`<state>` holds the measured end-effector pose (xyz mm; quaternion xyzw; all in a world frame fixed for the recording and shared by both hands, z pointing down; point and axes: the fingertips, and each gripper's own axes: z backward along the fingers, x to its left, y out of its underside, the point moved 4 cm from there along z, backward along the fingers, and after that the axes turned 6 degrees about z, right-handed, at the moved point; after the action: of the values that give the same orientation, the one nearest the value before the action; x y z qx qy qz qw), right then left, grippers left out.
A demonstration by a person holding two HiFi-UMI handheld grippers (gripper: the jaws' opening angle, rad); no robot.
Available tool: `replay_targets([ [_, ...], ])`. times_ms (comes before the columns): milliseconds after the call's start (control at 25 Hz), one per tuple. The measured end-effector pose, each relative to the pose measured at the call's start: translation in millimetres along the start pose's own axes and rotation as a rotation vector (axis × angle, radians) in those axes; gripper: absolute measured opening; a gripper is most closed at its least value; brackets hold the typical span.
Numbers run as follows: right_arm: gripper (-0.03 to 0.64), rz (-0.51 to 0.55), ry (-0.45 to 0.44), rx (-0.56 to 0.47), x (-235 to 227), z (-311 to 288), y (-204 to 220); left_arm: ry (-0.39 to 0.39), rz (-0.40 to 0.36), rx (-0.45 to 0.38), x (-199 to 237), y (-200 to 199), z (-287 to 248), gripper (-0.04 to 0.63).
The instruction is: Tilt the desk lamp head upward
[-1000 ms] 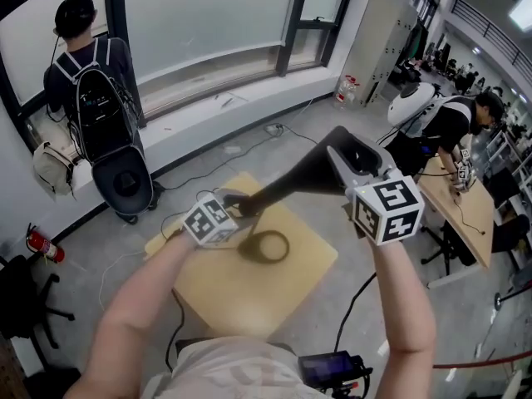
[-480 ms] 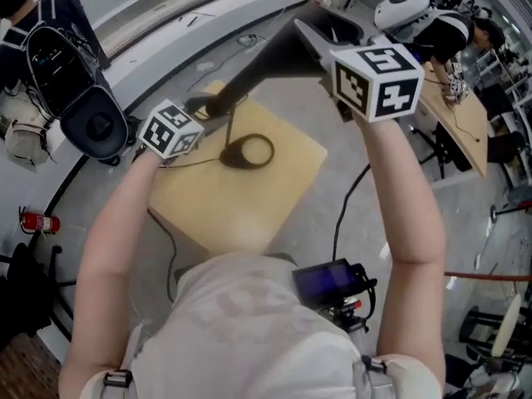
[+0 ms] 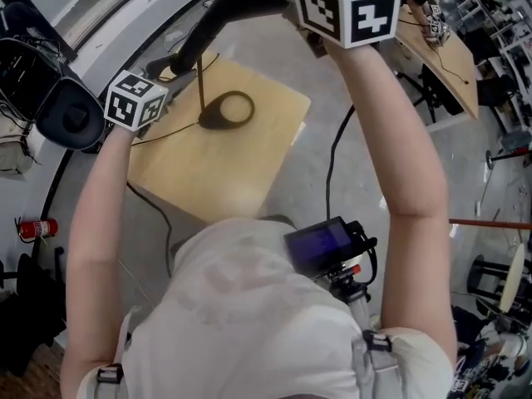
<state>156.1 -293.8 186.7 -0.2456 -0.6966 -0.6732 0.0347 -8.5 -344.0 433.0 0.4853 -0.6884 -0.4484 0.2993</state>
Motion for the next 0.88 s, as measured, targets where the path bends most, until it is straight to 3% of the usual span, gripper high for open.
replay_targets([
  [280,0.213,-0.049,0.03,-0.133,-21.4,22.8,-9.4,-0.009,0.009,-0.07,-7.3,-9.1,1.6,0.238],
  [400,0.203,-0.058,0.055,-0.16,-16.5,29.3,-14.7,-0.019,0.055,-0.124,-3.8,-4.5,18.8,0.238],
  [640,0.141,-0.113,0.19,-0.189,-16.6,53.8,-2.0,-0.023,0.188,-0.276,-8.9,6.2,47.4,0.208],
  [880,0.022,-0.191,0.279,-0.185,9.2,93.0,31.2,0.038,0.194,-0.328,-38.9,30.6,66.6,0.112],
])
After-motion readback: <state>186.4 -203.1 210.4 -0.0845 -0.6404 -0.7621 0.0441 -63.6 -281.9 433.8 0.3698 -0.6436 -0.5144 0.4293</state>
